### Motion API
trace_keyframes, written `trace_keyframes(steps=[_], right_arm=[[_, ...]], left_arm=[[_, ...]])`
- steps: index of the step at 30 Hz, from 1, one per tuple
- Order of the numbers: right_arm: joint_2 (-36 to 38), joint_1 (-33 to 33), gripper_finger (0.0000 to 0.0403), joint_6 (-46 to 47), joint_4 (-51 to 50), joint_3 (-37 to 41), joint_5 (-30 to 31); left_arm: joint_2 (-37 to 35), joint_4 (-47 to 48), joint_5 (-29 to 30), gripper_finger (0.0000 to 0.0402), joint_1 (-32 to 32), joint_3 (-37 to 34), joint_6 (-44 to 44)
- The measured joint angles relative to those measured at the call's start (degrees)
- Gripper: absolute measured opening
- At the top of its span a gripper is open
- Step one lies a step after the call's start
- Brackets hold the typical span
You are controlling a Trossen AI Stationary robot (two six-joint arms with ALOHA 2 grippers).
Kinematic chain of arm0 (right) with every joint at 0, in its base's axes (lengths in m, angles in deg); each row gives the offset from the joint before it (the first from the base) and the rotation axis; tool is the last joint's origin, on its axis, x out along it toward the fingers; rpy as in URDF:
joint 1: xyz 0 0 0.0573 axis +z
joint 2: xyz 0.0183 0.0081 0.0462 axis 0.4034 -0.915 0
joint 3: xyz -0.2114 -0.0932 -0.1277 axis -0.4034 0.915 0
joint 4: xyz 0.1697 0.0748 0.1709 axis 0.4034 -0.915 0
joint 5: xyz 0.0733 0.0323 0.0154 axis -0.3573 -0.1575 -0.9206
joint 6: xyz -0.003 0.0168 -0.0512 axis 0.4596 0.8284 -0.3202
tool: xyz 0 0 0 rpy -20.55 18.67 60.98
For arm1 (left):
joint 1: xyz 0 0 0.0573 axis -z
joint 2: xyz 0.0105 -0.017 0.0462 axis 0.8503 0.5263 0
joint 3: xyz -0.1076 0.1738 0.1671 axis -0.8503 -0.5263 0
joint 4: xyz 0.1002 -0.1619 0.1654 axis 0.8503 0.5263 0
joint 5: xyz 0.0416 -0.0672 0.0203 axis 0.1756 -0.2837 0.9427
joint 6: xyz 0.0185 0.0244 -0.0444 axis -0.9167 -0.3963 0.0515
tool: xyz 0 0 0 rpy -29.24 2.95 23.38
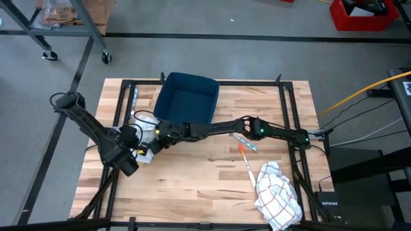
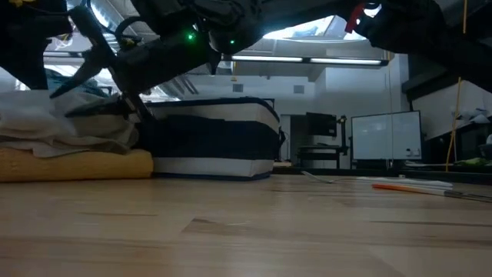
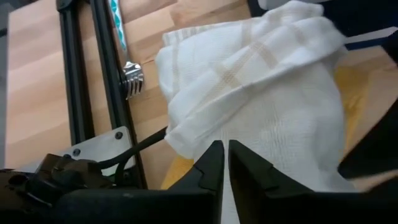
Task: Fold towel
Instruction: Stack the folded top white patterned towel on top of the yellow towel
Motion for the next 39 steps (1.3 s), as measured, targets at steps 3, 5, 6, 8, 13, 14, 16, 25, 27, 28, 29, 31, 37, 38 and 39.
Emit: trace_keyframes(steps=[3, 5, 6, 8, 13, 14, 16, 25, 27, 28, 29, 31, 37, 38, 39], right_arm=[[0.4, -0.1, 0.0127, -0.8, -0.6, 0.0, -2.8], [0.8, -0.1, 0.0127, -1.9, -1.8, 0.0, -3.4], [1.2, -0.1, 0.0127, -2.9, -3.0, 0.0, -3.6], [2.2, 0.0, 0.0127, -5.2, -5.3, 0.0, -3.5], [4.8, 0.0, 0.0127, -13.1, -10.0, 0.0, -3.4], [5.3, 0.0, 0.0127, -14.1, -10.0, 0.0, -3.2], [6.1, 0.0, 0.0127, -16.0, -9.2, 0.0, -2.2], [7.2, -1.2, 0.0127, -22.8, -6.5, 0.0, 0.2], [7.2, -1.7, 0.0127, -22.9, -5.9, 0.0, 1.0], [7.2, -2.0, 0.0127, -23.0, -5.7, 0.0, 1.4], [7.2, -2.3, 0.0127, -23.6, -5.8, 0.0, 1.9], [7.2, -3.1, 0.0127, -24.6, -5.8, 0.0, 3.3], [7.2, -4.9, 0.0127, -25.7, -5.6, 1.1, 7.6], [7.2, -5.0, 0.0127, -25.7, -5.9, 1.6, 8.3], [7.1, -5.1, 0.0127, -25.8, -6.0, 2.3, 8.6]], left_arm=[[-1.5, 0.0, 0.1, 0.0004, 0.1, 0.0, 0.0], [-2.5, 0.0, 0.1, 0.0001, 0.1, 0.0, -0.3], [-3.0, 0.0, 0.1, 0.0002, 0.1, 0.0, -0.2], [-3.7, 0.0, 0.2, 0.0004, 0.1, 0.0, -0.1], [-4.7, -1.7, 0.2, 0.0003, 0.1, 0.0, 0.2], [-4.9, -2.7, 0.2, 0.0002, 0.1, 0.0, -0.1], [-4.9, -5.5, 0.1, 0.0002, 0.1, 0.3, -2.0], [-4.9, -16.6, -0.3, 0.0005, 0.2, 0.9, -10.8], [-4.9, -17.9, -0.3, 0.0005, 0.2, 0.9, -10.9], [-4.7, -18.4, -0.3, 0.0005, 0.2, 0.9, -10.8], [-4.4, -18.9, -0.3, 0.0005, 0.2, 0.9, -10.9], [-3.5, -19.5, -0.3, 0.0005, 0.2, 0.9, -11.1], [1.2, -19.2, -0.3, 0.0005, 0.2, 0.9, -10.5], [2.2, -19.0, -0.3, 0.0005, 0.2, 0.9, -10.5], [3.2, -18.9, -0.3, 0.0005, 0.2, 0.9, -10.5]])
